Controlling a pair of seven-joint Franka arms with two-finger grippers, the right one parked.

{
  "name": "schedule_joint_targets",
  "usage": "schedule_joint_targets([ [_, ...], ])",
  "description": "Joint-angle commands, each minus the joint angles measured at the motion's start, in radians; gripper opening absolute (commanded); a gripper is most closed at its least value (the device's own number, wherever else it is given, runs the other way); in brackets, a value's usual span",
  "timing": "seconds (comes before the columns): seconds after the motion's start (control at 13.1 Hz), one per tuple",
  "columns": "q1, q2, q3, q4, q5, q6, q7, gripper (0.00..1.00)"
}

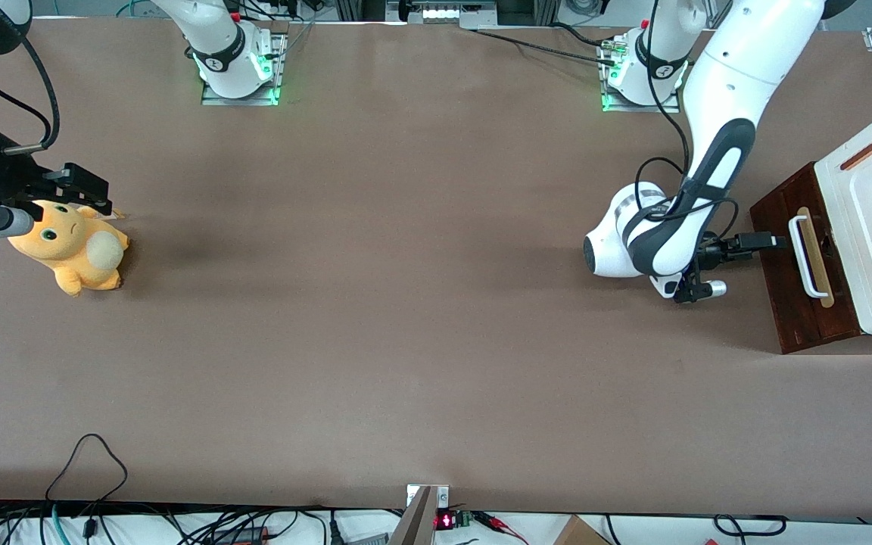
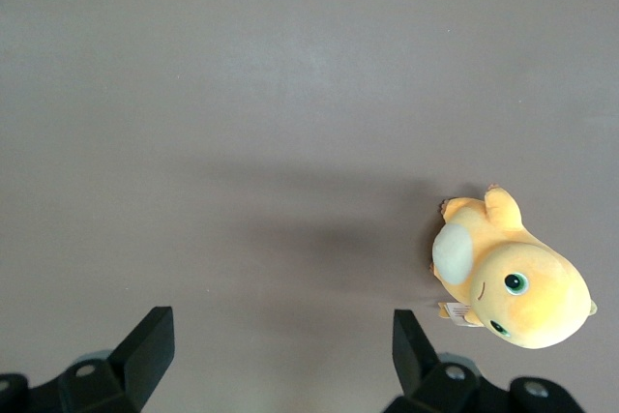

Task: Open lower drawer with left arm only
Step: 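Move the left gripper down to the white handle of the lower drawer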

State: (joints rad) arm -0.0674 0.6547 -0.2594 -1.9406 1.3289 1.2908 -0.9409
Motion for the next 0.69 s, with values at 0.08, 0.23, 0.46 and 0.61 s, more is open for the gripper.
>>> schedule_joint_targets([
  [0.08,0.032,0.011,0.017,0.012,0.055,0.005,0.001,0.9],
  [0.23,0.043,0.008,0.04,0.006,0.061,0.054,0.002,0.9],
  [0.46,0.044,0.005,0.072,-0.041,0.101,0.09,0.002,0.9],
  [0.61,0.043,-0.006,0.083,-0.054,0.102,0.096,0.005,0.89],
])
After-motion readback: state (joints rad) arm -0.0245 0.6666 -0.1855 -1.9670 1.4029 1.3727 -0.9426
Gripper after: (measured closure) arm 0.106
